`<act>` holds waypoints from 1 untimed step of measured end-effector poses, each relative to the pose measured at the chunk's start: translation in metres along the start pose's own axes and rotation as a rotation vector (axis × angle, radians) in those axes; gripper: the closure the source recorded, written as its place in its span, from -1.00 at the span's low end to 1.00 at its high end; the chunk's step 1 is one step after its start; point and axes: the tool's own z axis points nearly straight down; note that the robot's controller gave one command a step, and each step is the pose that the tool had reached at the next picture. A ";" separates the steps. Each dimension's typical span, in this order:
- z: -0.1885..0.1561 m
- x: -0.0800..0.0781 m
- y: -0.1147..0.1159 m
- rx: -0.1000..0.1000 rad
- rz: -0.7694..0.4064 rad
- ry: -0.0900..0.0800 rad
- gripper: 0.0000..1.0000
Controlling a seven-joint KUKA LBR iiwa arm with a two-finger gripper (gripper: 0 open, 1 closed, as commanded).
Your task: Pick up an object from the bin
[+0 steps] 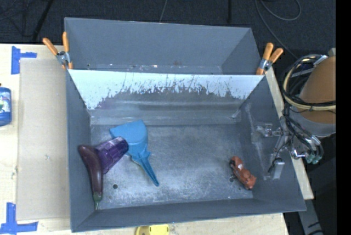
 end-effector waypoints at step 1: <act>-0.004 -0.002 0.001 0.001 -0.005 -0.007 -1.00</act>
Offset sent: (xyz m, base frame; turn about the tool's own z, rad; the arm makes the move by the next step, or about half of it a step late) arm -0.0195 0.0061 -0.0975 -0.0821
